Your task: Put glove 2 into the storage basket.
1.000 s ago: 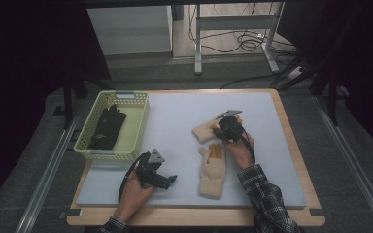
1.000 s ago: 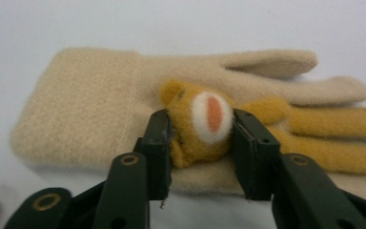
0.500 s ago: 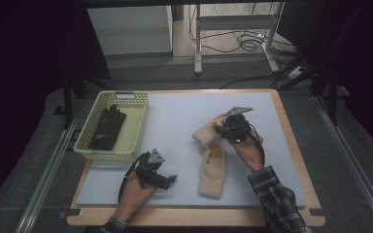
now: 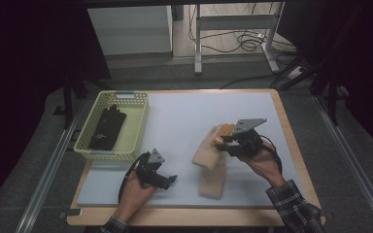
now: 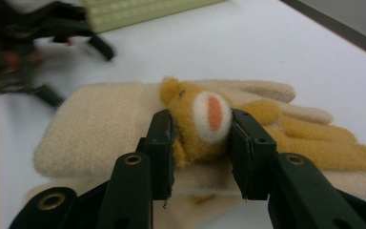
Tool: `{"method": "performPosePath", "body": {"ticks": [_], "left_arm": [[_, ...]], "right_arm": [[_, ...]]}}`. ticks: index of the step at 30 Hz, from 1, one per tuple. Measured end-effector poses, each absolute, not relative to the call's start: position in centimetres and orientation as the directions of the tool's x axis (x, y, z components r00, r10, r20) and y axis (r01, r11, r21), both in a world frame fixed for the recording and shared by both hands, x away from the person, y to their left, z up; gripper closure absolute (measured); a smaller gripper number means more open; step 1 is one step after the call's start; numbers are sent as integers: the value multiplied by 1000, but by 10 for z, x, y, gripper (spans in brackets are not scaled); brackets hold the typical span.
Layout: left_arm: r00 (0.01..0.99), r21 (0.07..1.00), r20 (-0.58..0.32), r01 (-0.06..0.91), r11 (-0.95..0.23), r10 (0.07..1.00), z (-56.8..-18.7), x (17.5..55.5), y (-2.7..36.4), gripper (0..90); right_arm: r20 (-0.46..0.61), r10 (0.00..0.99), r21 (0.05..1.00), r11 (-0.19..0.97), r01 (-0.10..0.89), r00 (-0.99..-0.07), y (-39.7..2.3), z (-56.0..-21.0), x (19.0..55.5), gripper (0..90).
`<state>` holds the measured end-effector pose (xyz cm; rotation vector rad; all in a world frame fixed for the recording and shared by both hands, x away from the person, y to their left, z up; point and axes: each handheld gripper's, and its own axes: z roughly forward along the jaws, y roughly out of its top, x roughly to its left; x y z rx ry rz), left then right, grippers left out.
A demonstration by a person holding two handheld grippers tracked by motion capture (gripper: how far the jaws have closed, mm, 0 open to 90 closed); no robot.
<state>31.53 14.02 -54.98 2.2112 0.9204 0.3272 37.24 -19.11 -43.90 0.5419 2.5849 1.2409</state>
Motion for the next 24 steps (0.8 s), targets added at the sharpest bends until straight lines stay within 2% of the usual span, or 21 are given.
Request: {"method": "performPosePath", "body": {"ticks": [12, 15, 17, 19, 22, 24], "left_arm": [[712, 696, -40, 523, -492, 701, -550, 315, 140, 5], [713, 696, -39, 523, -492, 700, -550, 315, 140, 5], [713, 696, -40, 522, -493, 700, -550, 315, 140, 5], [712, 696, -40, 523, -492, 701, -550, 315, 140, 5], [713, 696, -39, 522, -493, 700, -550, 315, 140, 5], [713, 697, -39, 522, -493, 700, -550, 315, 140, 5]], "right_arm": [[-48, 177, 737, 670, 85, -983, -191, -477, 361, 620], [-25, 150, 707, 701, 89, -988, -187, -488, 363, 594], [-19, 163, 701, 706, 103, -986, -187, -493, 364, 547], [-7, 181, 714, 689, 122, -983, -189, -491, 364, 459], [-9, 239, 732, 663, 156, -971, -193, -483, 362, 408], [-7, 277, 743, 645, 181, -961, -195, -477, 361, 408]]}}
